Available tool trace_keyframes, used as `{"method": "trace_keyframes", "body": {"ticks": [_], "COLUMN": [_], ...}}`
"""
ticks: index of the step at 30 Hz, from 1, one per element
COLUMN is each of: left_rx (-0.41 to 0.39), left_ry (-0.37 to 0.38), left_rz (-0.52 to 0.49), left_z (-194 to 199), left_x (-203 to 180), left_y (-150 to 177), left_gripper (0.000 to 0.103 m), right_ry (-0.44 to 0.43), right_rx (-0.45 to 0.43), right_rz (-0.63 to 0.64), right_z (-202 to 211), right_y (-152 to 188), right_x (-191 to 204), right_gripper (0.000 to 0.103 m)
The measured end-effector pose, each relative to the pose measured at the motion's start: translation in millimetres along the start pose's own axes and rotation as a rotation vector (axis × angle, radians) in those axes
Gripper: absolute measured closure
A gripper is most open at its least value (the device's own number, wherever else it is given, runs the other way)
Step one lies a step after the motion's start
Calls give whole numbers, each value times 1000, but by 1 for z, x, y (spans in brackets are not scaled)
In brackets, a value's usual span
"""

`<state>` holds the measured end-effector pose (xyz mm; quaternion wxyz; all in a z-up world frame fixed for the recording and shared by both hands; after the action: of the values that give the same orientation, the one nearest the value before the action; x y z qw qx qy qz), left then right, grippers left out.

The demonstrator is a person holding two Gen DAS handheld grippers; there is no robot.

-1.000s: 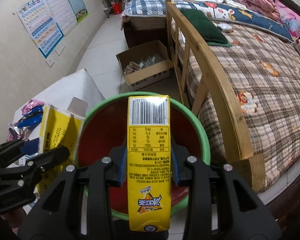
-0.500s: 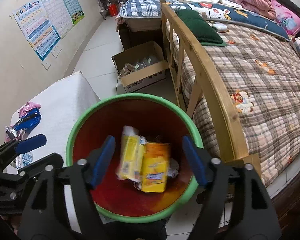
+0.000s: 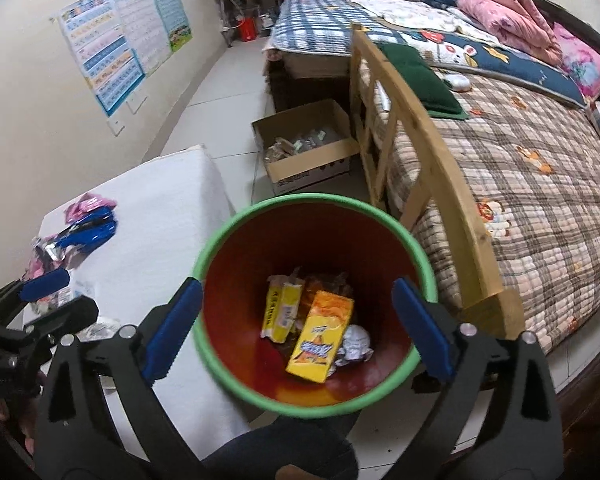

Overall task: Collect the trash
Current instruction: 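Move both tools back over the table toward the remaining trash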

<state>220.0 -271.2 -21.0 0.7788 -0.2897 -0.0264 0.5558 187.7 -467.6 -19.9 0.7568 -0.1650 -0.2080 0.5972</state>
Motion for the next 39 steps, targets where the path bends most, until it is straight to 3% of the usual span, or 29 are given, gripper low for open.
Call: {"method": "trace_keyframes", "body": {"ticks": [13, 24, 31, 39], "left_rx": [-61, -82, -84, -55], "left_ry": [-89, -192, -248, -269], "left_rz": [109, 261, 335, 377], "left_z": [66, 105, 119, 109], "left_x": [85, 195, 259, 314], "left_y": [40, 83, 104, 112], "left_gripper": [8, 8, 8, 8], "right_ry": [-90, -141, -137, -120], "right_rx": [6, 58, 122, 172], "right_rz": [135, 256, 306, 296], "right_z": [16, -1, -22, -47], "right_y": [22, 43, 68, 81], "right_x": [111, 200, 236, 248], "right_gripper": [5, 5, 5, 5]}}
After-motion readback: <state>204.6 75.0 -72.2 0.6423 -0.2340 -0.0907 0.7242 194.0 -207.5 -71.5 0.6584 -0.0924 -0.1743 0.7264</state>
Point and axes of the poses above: each gripper's, at about its wrist camera, not at the fingertips, and z roughly against the way its jaws point, x to its left, y to its underside, the point moved 2 cm from there along -z, roughly the way its jaws point, and after that the axes turned 3 degrees about x, right-handed, at the moved point
